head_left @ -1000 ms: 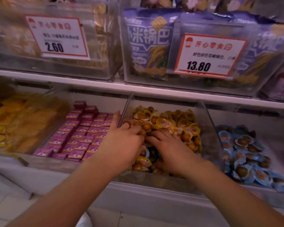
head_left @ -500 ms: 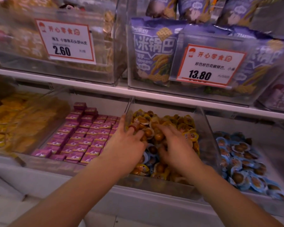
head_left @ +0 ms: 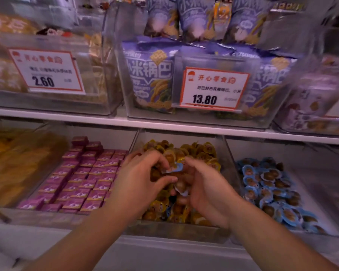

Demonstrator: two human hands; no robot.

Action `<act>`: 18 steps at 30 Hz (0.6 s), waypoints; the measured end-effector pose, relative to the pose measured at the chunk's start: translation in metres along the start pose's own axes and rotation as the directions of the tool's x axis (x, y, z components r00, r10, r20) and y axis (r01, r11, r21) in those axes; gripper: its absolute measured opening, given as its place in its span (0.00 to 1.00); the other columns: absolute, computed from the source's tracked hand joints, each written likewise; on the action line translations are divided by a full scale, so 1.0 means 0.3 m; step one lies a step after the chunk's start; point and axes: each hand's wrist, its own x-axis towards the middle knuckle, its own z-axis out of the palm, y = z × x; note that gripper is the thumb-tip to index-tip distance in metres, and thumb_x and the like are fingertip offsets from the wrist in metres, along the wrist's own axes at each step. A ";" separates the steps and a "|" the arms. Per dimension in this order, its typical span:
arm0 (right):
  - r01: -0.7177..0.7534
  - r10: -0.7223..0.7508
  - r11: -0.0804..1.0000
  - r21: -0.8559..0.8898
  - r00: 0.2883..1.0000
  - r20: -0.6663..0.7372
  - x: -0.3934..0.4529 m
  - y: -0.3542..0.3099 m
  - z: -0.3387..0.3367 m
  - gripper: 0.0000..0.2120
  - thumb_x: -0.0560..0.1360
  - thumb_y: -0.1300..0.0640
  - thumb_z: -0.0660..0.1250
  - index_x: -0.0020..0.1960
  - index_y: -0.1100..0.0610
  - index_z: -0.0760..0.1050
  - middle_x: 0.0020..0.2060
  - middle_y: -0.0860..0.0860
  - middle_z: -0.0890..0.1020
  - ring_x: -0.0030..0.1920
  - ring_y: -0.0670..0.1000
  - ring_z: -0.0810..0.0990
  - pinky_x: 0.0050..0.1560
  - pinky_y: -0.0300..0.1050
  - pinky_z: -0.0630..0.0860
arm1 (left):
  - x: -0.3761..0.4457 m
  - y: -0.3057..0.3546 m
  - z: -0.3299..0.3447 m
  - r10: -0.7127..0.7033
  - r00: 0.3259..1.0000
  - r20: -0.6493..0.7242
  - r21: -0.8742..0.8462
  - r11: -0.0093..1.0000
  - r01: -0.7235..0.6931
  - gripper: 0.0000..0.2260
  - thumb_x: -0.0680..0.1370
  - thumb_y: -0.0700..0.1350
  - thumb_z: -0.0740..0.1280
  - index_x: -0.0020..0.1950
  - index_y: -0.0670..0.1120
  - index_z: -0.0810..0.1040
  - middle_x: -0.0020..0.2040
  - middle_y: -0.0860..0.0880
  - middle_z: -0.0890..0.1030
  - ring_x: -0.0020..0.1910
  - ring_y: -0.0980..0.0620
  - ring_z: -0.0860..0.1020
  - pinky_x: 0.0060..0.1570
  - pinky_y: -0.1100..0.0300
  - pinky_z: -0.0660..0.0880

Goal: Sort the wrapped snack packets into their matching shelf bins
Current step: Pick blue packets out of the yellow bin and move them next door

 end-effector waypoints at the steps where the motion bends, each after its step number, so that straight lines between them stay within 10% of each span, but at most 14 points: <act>1: -0.009 0.007 1.000 0.028 0.999 0.045 -0.009 -0.002 0.001 0.14 0.78 0.47 0.64 0.49 0.57 0.82 0.38 0.56 0.79 0.35 0.53 0.76 0.33 0.45 0.67 | 0.004 0.010 0.014 0.017 1.000 0.011 -0.012 1.000 -0.016 0.13 0.68 0.61 0.71 0.47 0.59 0.73 0.43 0.65 0.77 0.48 0.61 0.73 0.50 0.55 0.72; 8: 0.109 -0.115 0.993 -0.039 0.974 -0.193 -0.044 -0.046 -0.090 0.08 0.79 0.61 0.65 0.55 0.63 0.78 0.34 0.56 0.79 0.30 0.49 0.74 0.20 0.37 0.62 | 0.031 -0.004 0.034 -0.074 0.941 0.330 -0.211 0.966 0.150 0.15 0.77 0.57 0.67 0.63 0.58 0.76 0.55 0.61 0.79 0.55 0.64 0.78 0.57 0.63 0.75; 13: 0.082 -0.260 0.798 -0.597 0.941 -0.218 -0.055 -0.015 -0.100 0.07 0.79 0.56 0.66 0.54 0.50 0.81 0.44 0.54 0.84 0.36 0.52 0.80 0.30 0.40 0.72 | 0.002 -0.037 0.034 -0.093 0.799 0.594 0.444 0.866 -0.229 0.15 0.76 0.53 0.65 0.63 0.55 0.75 0.62 0.52 0.71 0.58 0.48 0.72 0.58 0.55 0.71; 18: 0.081 -0.289 0.702 -0.708 0.941 -0.179 -0.031 -0.001 -0.122 0.08 0.79 0.55 0.65 0.57 0.49 0.80 0.46 0.45 0.81 0.34 0.40 0.79 0.28 0.28 0.73 | -0.001 -0.042 0.040 -0.097 0.797 0.596 0.610 0.700 -0.371 0.31 0.68 0.69 0.66 0.69 0.59 0.70 0.69 0.51 0.65 0.66 0.46 0.65 0.67 0.52 0.61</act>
